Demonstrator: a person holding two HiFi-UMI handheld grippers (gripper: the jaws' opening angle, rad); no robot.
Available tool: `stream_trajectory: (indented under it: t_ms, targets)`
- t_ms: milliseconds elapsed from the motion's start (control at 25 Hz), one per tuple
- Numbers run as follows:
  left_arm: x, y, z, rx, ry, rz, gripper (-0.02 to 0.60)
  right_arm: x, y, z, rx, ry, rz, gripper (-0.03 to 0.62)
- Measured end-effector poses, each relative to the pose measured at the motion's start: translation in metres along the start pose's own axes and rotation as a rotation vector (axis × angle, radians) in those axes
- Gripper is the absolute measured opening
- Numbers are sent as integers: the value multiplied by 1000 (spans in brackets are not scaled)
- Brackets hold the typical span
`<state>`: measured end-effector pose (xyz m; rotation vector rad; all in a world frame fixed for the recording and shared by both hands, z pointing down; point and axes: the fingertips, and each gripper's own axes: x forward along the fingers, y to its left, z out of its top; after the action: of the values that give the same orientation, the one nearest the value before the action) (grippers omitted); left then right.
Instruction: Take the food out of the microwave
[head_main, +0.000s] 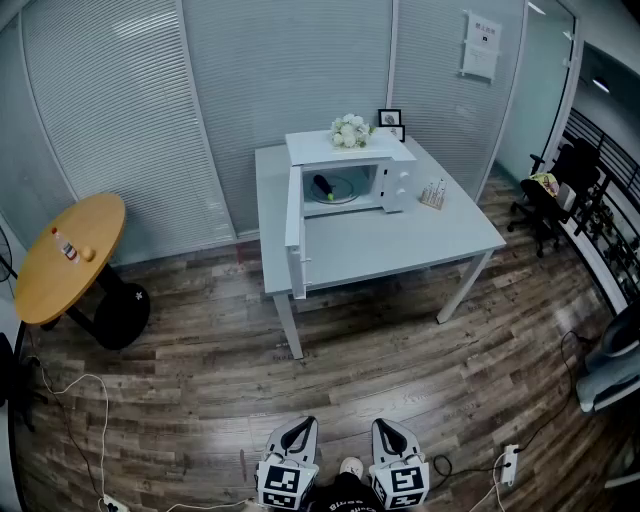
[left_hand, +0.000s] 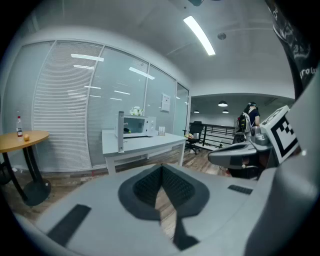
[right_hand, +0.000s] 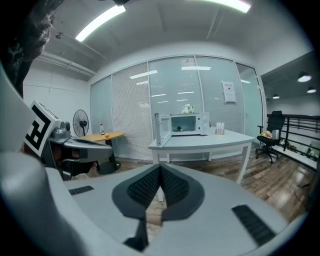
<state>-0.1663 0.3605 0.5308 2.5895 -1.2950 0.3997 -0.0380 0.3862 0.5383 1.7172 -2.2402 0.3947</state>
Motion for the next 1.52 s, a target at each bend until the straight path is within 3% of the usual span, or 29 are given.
stream_trajectory:
  t_ms: [880, 1200, 1520]
  targets:
    - [37, -51, -2, -46, 3, 103, 8, -2, -71, -1, 20, -34, 94, 5]
    - [69, -31, 2, -46, -1, 81, 8, 25, -79, -1, 27, -9, 67, 5]
    - [126, 10, 30, -8, -10, 3, 8, 79, -100, 26, 42, -15, -14, 5]
